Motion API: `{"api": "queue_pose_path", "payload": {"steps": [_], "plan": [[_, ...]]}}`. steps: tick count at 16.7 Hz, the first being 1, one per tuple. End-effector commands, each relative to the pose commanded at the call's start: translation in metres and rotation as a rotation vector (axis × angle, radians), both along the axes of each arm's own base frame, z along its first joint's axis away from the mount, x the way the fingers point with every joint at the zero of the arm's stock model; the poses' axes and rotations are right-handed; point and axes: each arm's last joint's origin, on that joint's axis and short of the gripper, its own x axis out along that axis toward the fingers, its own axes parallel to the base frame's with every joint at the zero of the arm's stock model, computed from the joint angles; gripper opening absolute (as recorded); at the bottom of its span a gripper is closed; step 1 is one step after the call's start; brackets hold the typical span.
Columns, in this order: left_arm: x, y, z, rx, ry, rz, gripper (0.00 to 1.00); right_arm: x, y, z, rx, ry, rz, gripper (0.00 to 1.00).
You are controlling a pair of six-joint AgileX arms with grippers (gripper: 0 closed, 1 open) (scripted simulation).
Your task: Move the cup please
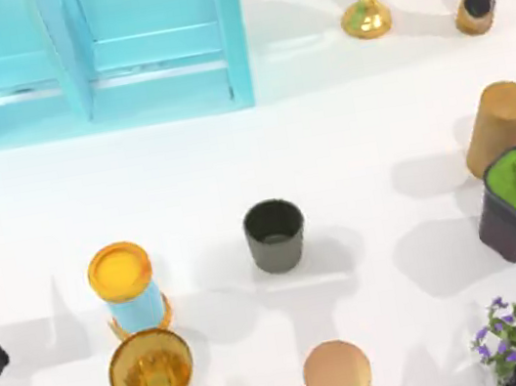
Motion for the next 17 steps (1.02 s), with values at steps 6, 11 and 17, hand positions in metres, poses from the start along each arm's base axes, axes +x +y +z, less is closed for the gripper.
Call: {"api": "queue_pose_path", "payload": {"steps": [6, 11, 17], "plan": [[0.001, -0.003, 0.019, -0.029, 0.065, -0.027, 1.0, 0.0, 0.0, 0.0, 0.0, 0.0, 0.0, 1.0], [0.018, -0.015, 0.078, -0.112, 0.286, -0.105, 1.0, 0.0, 0.0, 0.0, 0.0, 0.0, 0.0, 1.0], [0.089, -0.058, 0.152, -0.193, 0.692, -0.186, 1.0, 0.0, 0.0, 0.0, 0.0, 0.0, 0.0, 1.0]]}}
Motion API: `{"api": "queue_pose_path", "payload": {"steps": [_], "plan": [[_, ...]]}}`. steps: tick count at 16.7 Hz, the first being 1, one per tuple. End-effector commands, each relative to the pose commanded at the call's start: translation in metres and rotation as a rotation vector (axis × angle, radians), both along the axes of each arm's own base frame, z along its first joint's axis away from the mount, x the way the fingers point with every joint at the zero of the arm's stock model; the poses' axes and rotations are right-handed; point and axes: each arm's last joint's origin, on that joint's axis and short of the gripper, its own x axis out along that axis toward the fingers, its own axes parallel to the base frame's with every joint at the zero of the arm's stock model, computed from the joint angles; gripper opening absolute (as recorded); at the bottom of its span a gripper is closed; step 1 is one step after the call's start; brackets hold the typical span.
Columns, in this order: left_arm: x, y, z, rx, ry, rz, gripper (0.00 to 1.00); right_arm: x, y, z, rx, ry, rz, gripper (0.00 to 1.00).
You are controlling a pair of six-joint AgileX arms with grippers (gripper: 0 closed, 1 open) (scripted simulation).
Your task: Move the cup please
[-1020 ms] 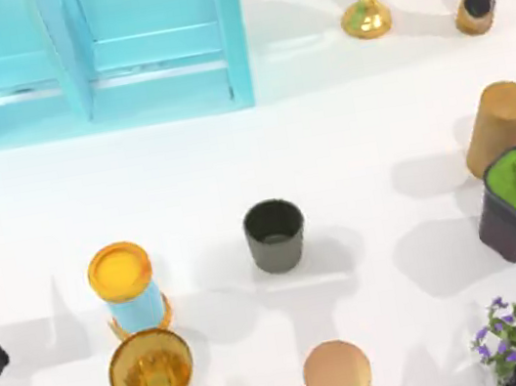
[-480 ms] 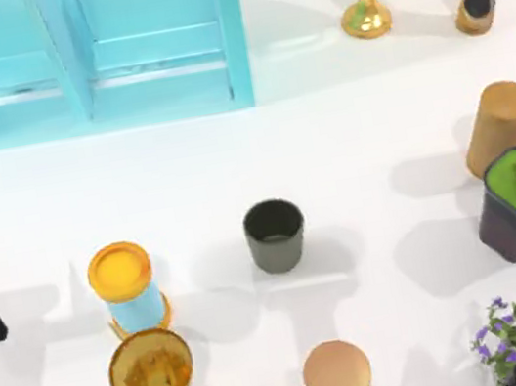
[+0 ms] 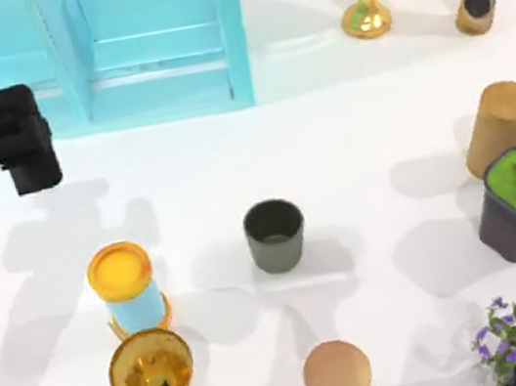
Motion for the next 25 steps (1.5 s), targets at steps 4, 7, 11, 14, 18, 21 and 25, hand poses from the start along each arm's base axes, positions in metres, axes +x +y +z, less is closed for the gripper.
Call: {"api": "queue_pose_path", "payload": {"steps": [4, 7, 11, 14, 18, 21, 25], "plan": [[0.064, -0.058, 0.02, 0.016, 0.287, -0.04, 1.0, 0.0, 0.0, 0.0, 0.0, 0.0, 0.0, 1.0], [0.104, -0.112, 0.012, 0.063, 0.481, -0.052, 1.0, 0.0, 0.0, 0.0, 0.0, 0.0, 0.0, 1.0], [0.136, -0.182, -0.019, 0.153, 0.687, -0.047, 1.0, 0.0, 0.0, 0.0, 0.0, 0.0, 0.0, 1.0], [0.144, -0.221, -0.048, 0.222, 0.794, -0.035, 1.0, 0.0, 0.0, 0.0, 0.0, 0.0, 0.0, 1.0], [0.145, -0.248, -0.072, 0.278, 0.863, -0.023, 1.0, 0.0, 0.0, 0.0, 0.0, 0.0, 0.0, 1.0], [0.145, -0.25, -0.074, 0.282, 0.868, -0.022, 1.0, 0.0, 0.0, 0.0, 0.0, 0.0, 0.0, 1.0], [0.147, -0.248, -0.075, 0.28, 0.867, -0.02, 1.0, 0.0, 0.0, 0.0, 0.0, 0.0, 0.0, 1.0]]}}
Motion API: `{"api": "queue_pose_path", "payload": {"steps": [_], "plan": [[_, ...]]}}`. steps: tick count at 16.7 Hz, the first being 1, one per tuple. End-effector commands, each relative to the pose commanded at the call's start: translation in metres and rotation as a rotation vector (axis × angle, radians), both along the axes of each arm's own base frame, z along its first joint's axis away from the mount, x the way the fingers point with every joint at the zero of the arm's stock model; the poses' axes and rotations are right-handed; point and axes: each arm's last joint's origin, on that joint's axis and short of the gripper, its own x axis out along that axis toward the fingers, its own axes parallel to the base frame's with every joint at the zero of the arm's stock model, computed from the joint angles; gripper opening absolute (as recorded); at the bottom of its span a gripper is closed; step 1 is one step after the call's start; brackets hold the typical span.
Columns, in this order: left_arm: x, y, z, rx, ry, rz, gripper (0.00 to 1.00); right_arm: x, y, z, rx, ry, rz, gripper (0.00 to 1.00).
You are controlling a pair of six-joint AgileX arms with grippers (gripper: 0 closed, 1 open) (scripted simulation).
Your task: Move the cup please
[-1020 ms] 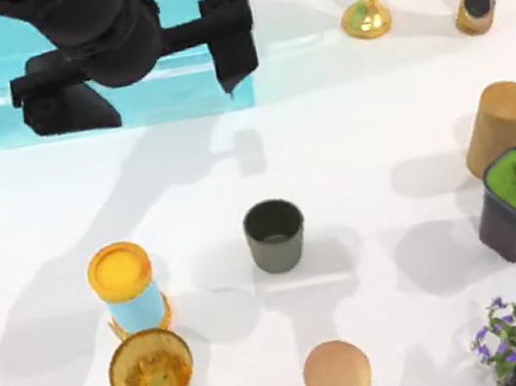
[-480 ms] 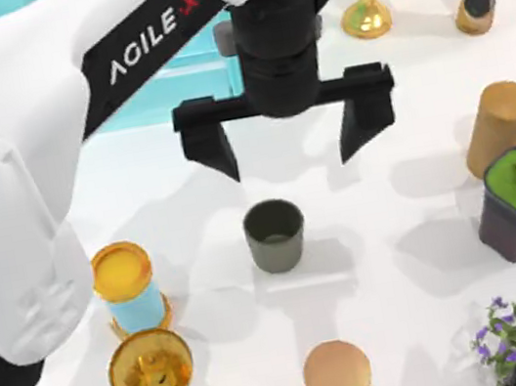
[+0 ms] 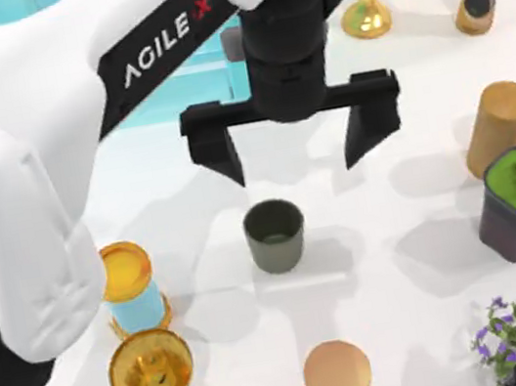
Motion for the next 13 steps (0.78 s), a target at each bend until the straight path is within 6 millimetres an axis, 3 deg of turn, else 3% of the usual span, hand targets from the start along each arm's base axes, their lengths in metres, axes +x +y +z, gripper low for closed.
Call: {"api": "queue_pose_path", "payload": {"steps": [3, 9, 13], "plan": [[0.001, -0.002, -0.016, -0.001, -0.002, -0.004, 1.0, 0.0, 0.0, 0.0, 0.0, 0.0, 0.0, 1.0], [0.0, -0.002, -0.089, -0.001, -0.001, -0.003, 1.0, 0.0, 0.0, 0.0, 0.0, 0.0, 0.0, 1.0], [-0.002, -0.001, -0.099, 0.001, 0.001, -0.003, 1.0, 0.0, 0.0, 0.0, 0.0, 0.0, 0.0, 1.0]]}}
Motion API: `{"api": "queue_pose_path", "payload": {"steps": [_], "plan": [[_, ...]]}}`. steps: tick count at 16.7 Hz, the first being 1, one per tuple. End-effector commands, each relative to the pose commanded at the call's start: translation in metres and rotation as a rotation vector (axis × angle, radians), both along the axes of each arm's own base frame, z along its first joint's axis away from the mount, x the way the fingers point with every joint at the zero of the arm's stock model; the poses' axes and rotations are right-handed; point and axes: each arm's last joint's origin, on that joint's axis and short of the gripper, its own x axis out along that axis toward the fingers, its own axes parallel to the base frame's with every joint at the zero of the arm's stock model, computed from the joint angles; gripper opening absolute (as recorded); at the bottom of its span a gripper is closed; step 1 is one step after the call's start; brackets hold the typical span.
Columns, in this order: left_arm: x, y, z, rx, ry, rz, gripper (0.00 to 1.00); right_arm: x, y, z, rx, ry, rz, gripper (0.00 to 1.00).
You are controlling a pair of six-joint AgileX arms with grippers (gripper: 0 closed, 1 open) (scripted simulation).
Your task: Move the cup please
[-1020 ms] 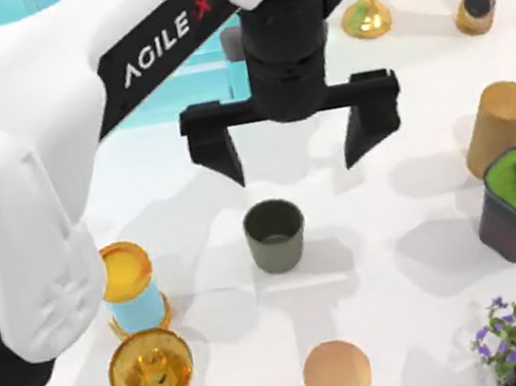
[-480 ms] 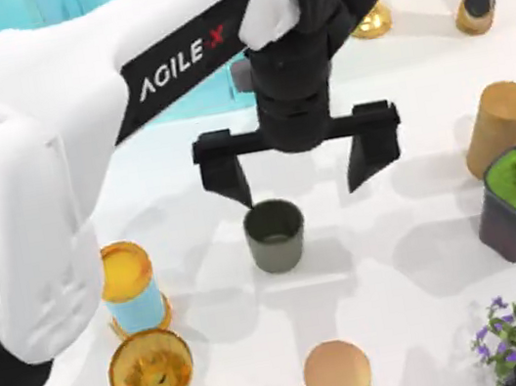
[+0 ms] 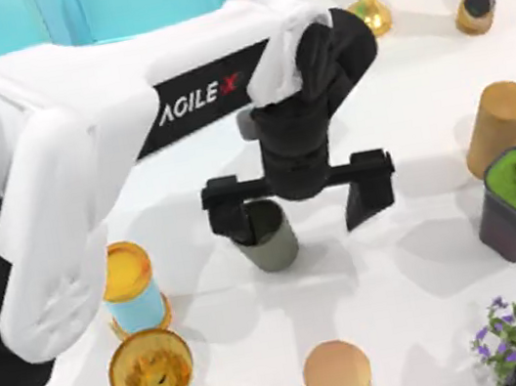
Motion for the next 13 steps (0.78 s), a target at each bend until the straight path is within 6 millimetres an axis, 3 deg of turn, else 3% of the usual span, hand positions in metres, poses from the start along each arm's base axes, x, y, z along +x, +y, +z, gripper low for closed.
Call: {"api": "queue_pose_path", "payload": {"steps": [2, 13], "plan": [[0.0, 0.0, 0.0, 0.0, 0.0, 0.0, 1.0, 0.0, 0.0, 0.0, 0.0, 0.0, 0.0, 1.0], [0.0, 0.0, 0.0, 0.0, 0.0, 0.0, 0.17, 0.0, 0.0, 0.0, 0.0, 0.0, 0.0, 1.0]]}}
